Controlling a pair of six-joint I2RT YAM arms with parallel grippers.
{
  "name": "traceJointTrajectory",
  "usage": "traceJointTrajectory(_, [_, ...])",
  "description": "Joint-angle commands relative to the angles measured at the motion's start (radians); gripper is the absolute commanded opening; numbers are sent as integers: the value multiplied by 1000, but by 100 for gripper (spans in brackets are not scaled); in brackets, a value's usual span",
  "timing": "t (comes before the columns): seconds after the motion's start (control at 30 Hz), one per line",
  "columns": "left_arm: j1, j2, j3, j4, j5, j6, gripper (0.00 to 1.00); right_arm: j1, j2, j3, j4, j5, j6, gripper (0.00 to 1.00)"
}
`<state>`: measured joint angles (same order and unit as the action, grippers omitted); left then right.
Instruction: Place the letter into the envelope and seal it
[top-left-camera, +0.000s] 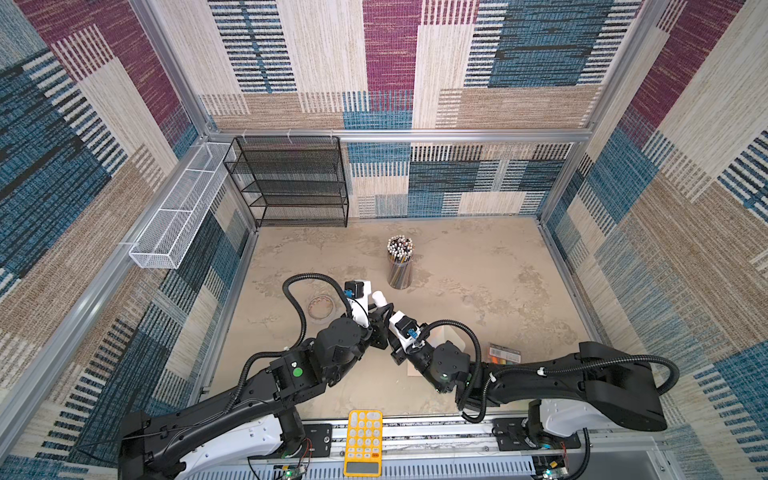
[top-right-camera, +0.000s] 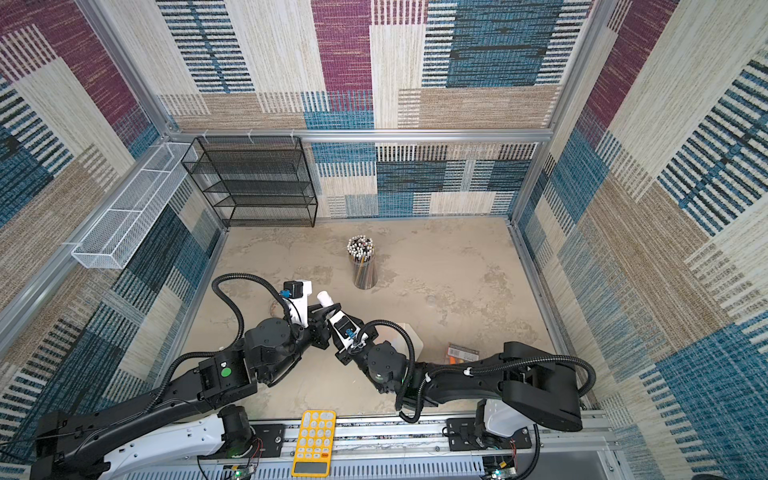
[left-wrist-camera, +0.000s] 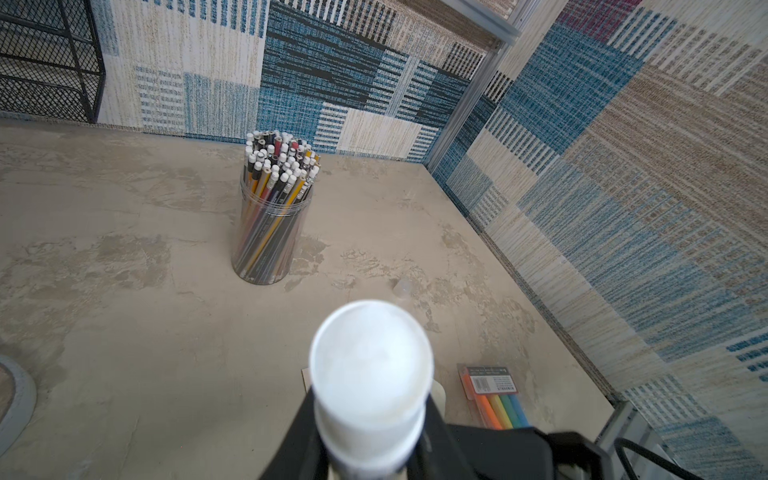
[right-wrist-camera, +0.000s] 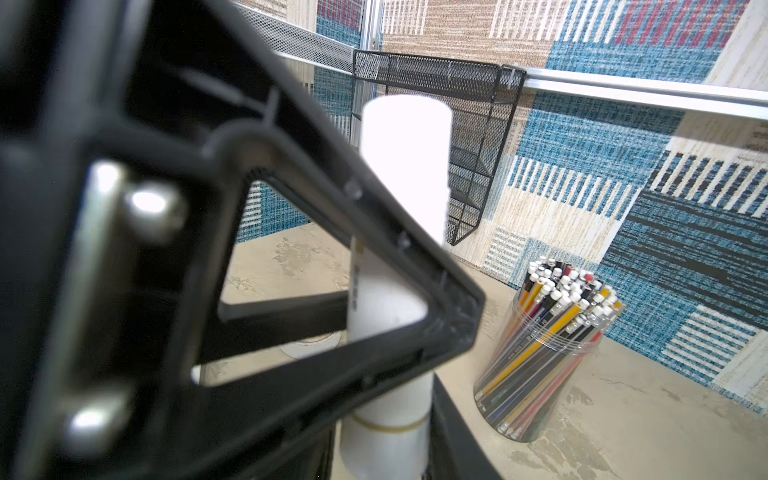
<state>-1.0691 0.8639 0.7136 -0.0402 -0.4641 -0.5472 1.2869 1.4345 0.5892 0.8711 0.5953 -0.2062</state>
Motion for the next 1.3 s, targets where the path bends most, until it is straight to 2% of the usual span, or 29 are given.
traceJointTrajectory(0.0, [0,1,-6,38,7,-20,0,-3,3,11,41,11,26,34])
traceJointTrajectory(0.27, [0,1,-5,40,10,-16,0,-6,10,18,24,3,42,30])
traceJointTrajectory(0.4, [0,-6,-6,40,7,-12,0,-6,20,23,7,-6,59,43])
traceJointTrajectory(0.5, [0,-11,-4,40,6,-8,0,-8,26,24,-3,-11,69,44])
traceJointTrajectory(1.17, [0,7,-11,30,25,-14,0,-12,-8,24,-37,-43,65,17])
traceJointTrajectory(1.27, [0,13,-10,22,41,-19,0,-12,-29,22,-47,-77,74,16])
